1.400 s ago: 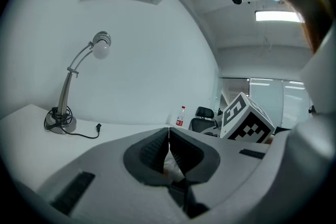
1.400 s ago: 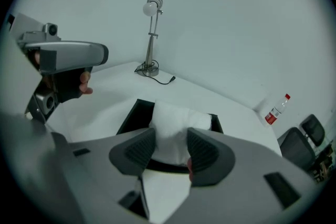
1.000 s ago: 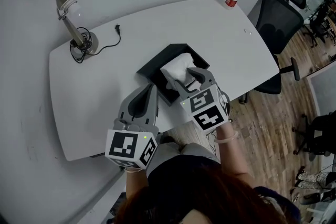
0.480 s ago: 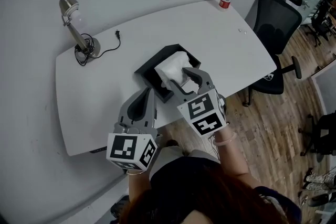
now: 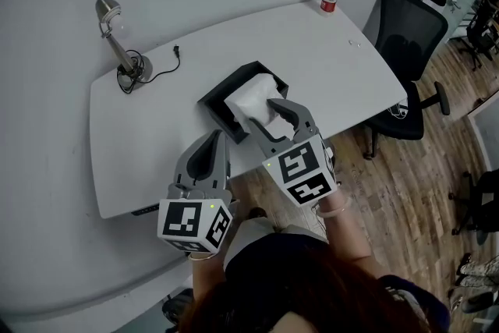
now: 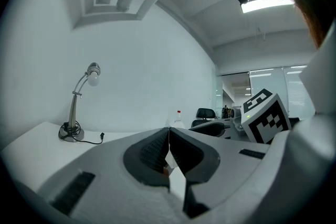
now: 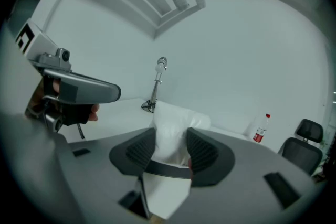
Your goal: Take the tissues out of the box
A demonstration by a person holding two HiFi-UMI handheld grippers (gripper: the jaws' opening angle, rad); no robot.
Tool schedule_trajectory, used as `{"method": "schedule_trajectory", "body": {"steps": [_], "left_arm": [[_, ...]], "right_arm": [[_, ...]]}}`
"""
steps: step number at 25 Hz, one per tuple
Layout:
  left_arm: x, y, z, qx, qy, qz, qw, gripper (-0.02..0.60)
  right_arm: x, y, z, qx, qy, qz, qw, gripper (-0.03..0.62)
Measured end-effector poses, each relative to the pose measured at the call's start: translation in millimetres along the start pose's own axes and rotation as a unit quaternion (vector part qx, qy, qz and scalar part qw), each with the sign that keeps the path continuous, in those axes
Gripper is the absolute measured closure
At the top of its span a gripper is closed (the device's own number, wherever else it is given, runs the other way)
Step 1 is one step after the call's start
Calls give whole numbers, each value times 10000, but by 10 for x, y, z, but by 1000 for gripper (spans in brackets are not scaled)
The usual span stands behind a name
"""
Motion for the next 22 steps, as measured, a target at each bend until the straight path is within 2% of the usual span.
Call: {"method": "schedule_trajectory", "body": {"steps": [10, 22], "left_arm": [[260, -289, 17, 54, 149, 188, 9997, 560], [602, -620, 44, 96, 270, 381, 9989, 560]], "right_arm": [[-150, -431, -3, 602, 5, 97, 9981, 391], [-284, -980, -53, 995, -51, 183, 9949, 393]]}}
Point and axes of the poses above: the fingertips, and each gripper's own axes: y forward along the fingers, x to its right, z out of its top, the point moved 7 cm from there along -y, backward along the fingers, and after that the axes turned 13 degrees about z, right-handed, at the moved point
